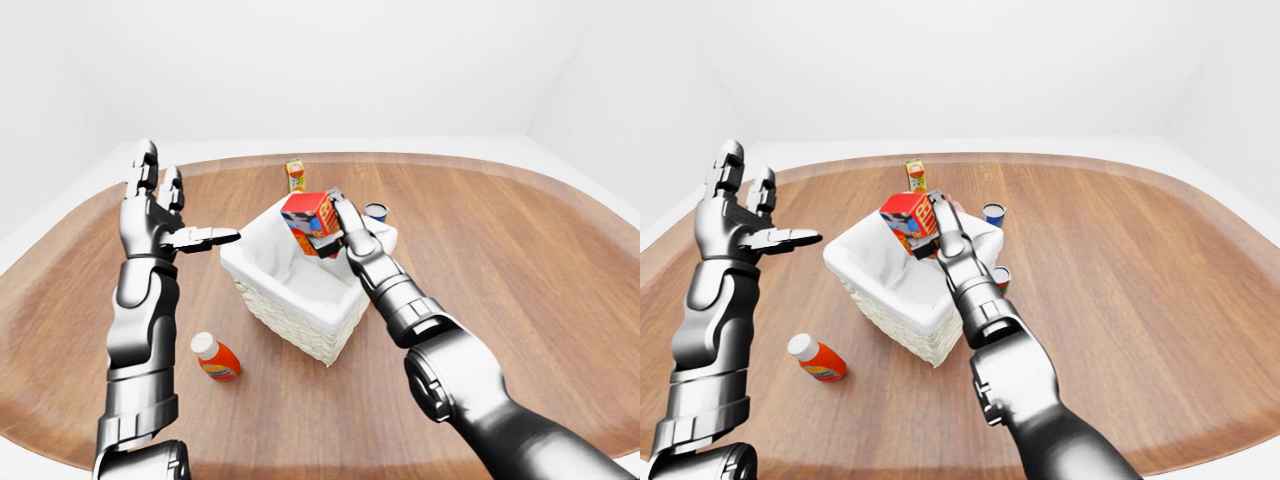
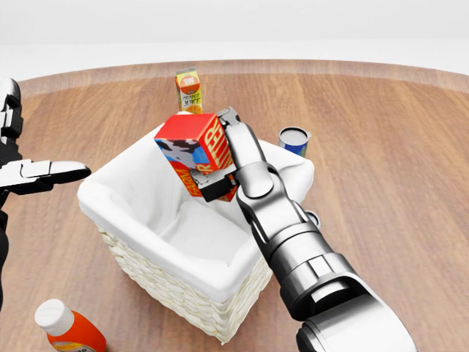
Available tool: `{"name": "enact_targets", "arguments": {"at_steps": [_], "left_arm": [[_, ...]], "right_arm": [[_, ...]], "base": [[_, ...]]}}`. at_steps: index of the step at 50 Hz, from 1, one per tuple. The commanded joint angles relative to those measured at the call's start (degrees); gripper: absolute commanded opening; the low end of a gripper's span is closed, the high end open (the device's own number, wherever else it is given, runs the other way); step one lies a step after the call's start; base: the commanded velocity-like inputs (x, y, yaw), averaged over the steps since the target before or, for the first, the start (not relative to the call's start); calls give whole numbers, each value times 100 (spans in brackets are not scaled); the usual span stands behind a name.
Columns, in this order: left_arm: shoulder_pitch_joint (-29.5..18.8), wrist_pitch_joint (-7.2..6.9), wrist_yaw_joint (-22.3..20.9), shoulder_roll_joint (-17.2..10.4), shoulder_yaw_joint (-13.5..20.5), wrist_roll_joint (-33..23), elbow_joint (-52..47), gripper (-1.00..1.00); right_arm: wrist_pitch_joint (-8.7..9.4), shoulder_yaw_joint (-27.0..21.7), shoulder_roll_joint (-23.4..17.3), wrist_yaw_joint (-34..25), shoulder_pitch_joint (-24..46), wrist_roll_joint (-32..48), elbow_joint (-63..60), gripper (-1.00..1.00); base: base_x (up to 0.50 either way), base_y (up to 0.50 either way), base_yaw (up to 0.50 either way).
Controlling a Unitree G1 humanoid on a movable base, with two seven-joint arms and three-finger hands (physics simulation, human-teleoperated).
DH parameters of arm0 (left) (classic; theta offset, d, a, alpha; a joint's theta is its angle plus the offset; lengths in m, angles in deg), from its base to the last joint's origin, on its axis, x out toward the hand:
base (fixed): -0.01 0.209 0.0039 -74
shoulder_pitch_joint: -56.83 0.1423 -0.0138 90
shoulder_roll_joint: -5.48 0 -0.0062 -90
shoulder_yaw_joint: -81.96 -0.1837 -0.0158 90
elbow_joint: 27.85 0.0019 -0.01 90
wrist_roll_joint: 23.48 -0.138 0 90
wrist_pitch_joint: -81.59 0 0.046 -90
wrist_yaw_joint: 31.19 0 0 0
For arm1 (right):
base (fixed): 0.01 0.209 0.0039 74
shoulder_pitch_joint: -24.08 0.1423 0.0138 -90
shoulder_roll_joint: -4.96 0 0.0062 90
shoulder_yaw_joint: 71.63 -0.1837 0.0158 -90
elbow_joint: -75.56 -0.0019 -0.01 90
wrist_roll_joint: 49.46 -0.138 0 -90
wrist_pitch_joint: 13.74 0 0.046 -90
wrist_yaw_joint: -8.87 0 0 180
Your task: Pick up the butter and put it in the basket.
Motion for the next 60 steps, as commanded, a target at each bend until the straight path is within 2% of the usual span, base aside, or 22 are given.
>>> {"name": "enact_targets", "arguments": {"at_steps": [1, 29, 55, 56, 57, 58, 59, 60], "left_arm": [[26, 0, 7, -17, 33, 46, -88, 100], [44, 0, 5, -34, 57, 73, -69, 100], [117, 0, -13, -100, 132, 147, -76, 100], [117, 0, -12, -101, 134, 151, -78, 100], [116, 0, -12, -100, 133, 148, -69, 100], [114, 0, -14, -100, 132, 148, -62, 100], [115, 0, -15, -101, 133, 147, -58, 100], [116, 0, -15, -101, 135, 149, -54, 100]], "right_arm": [[0, -107, 109, 157, 169, 12, 228, -100], [0, -259, 300, 468, 294, 156, 947, -100], [0, -288, 431, 594, 301, 291, 1050, -98], [0, -293, 433, 593, 294, 293, 1055, -20], [0, -292, 434, 594, 290, 301, 1057, 19], [0, -285, 436, 618, 283, 319, 1060, 79], [0, -295, 435, 637, 283, 317, 1058, 100], [0, -293, 436, 638, 283, 323, 1060, 100]], "base": [[0, 0, 0], [0, 0, 0], [0, 0, 0], [0, 0, 0], [0, 0, 0], [0, 0, 0], [0, 0, 0], [0, 0, 0]]}}
